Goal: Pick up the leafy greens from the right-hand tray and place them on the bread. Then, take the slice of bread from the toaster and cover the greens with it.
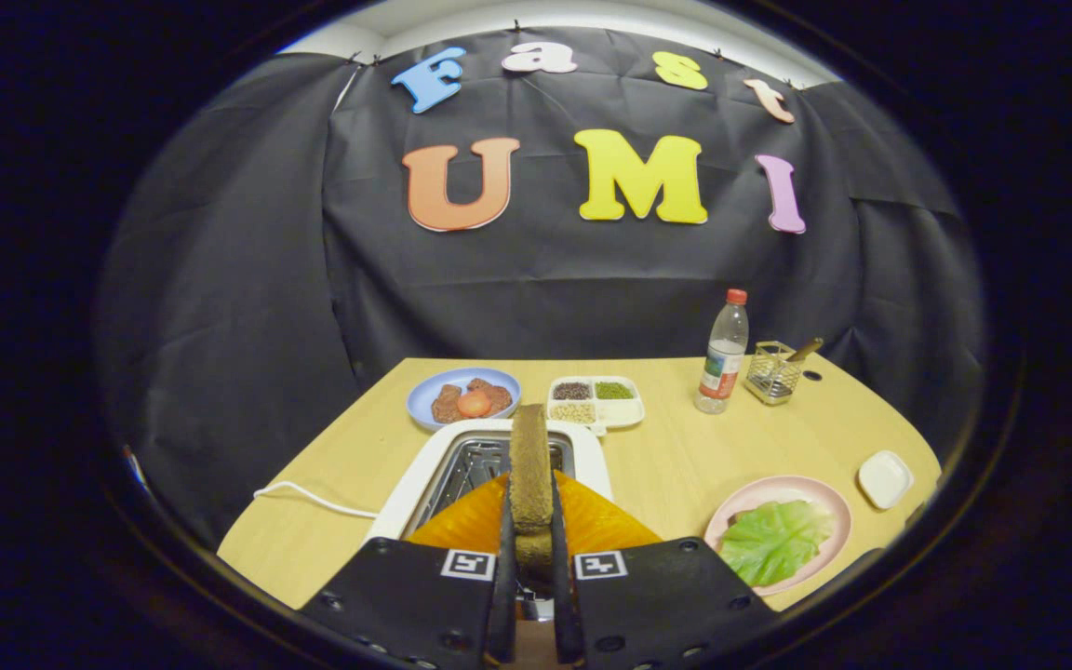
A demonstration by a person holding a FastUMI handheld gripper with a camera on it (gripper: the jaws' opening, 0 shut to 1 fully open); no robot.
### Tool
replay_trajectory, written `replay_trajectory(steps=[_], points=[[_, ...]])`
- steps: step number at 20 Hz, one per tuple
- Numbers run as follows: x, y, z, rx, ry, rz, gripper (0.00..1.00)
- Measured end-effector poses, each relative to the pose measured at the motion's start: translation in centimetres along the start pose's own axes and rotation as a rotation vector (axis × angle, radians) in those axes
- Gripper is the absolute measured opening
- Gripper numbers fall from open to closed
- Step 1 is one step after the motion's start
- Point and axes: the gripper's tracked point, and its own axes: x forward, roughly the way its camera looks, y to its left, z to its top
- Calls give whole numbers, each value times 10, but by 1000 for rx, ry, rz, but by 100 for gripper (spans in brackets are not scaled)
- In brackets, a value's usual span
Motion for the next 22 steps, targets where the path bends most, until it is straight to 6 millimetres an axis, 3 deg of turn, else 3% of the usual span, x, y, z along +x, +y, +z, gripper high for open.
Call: replay_trajectory(steps=[3, 5, 12, 17, 22], points=[[-3, -3, 4, 18, -10, 16, 11], [-6, -3, 13, 11, -28, 33, 2], [-33, -5, 42, 63, -74, 104, 2], [-75, -30, 79, 79, -176, 138, 2], [-108, -78, 89, 107, -254, 126, 2]])
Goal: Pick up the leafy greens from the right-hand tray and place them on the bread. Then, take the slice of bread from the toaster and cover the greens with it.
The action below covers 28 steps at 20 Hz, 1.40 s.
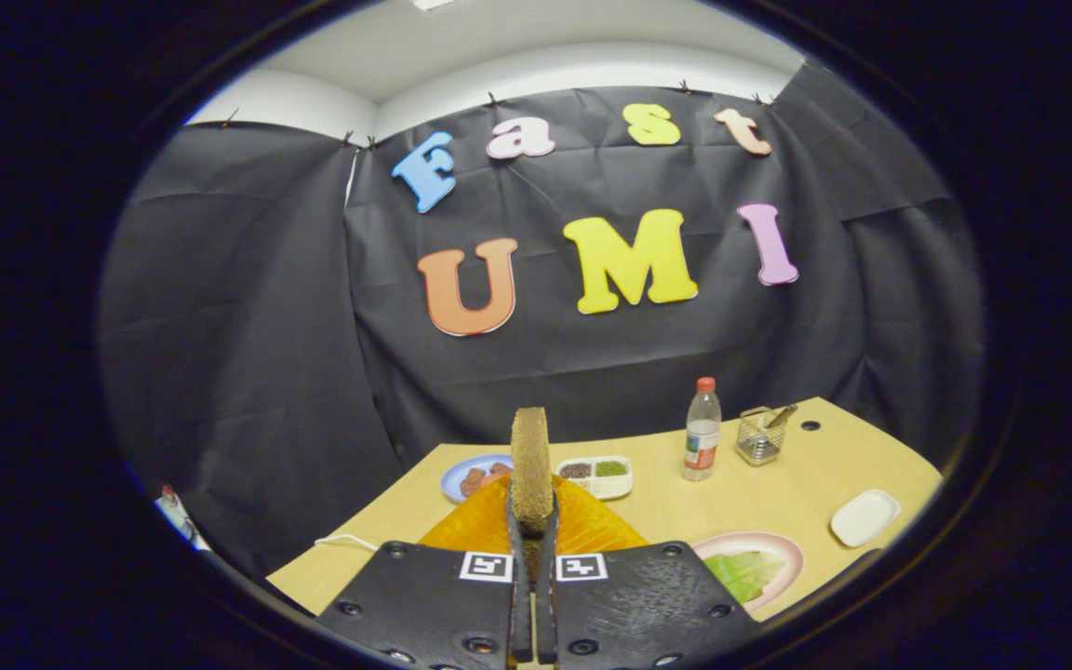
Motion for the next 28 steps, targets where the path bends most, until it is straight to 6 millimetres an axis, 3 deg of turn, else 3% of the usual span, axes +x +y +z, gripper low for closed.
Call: replay_trajectory(steps=[7, 10, 12, 14, 19, 23, 28], points=[[-18, -91, -19, 14, -9, -81, 2], [-20, -137, -43, 43, 14, -133, 2], [-16, -154, -62, 65, 42, -157, 2], [-8, -157, -79, 95, 72, -151, 2], [20, -142, -121, 168, 120, -115, 2], [37, -152, -143, 260, 128, -128, 2], [41, -174, -168, 300, 183, -149, 5]])
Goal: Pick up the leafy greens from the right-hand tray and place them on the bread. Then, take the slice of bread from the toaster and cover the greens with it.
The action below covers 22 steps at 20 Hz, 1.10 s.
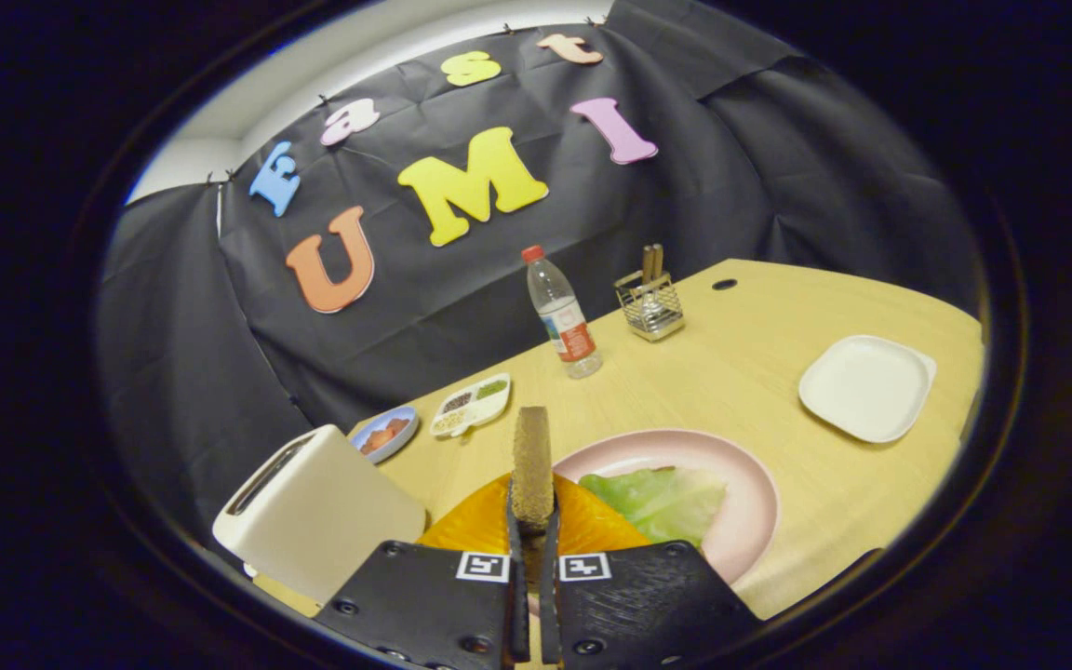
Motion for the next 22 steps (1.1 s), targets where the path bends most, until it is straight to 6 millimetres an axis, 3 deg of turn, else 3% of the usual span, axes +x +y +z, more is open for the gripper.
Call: replay_trajectory(steps=[5, 6, 13, 16, 22], points=[[-7, -33, -1, -38, 0, -43, 33], [-8, -39, -2, -42, 1, -48, 34], [-23, -69, 26, -111, -56, -81, 85], [-44, -75, 50, -210, -149, -68, 92], [-115, -98, 106, -368, -312, -68, 95]])
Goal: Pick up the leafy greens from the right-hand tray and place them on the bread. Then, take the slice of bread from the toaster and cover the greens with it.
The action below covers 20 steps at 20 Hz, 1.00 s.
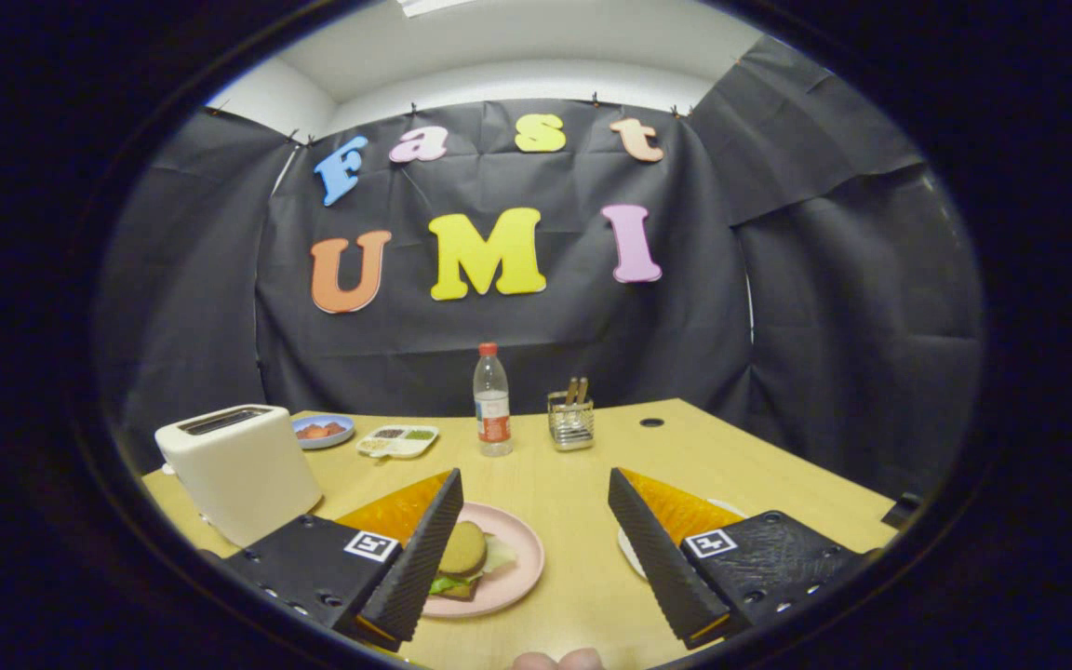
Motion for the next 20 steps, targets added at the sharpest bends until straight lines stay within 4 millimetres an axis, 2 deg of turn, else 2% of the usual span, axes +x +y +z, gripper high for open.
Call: replay_trajectory(steps=[3, 9, 11, 14, 16, 20], points=[[-35, -24, 24, -20, -52, -12, 96], [-106, -42, 68, -56, -186, -8, 95], [-124, -55, 76, -56, -238, -38, 95], [-134, -56, 72, -26, -238, -35, 95], [-133, -62, 75, -34, -238, -56, 95], [-130, -49, 65, -16, -189, -24, 95]])
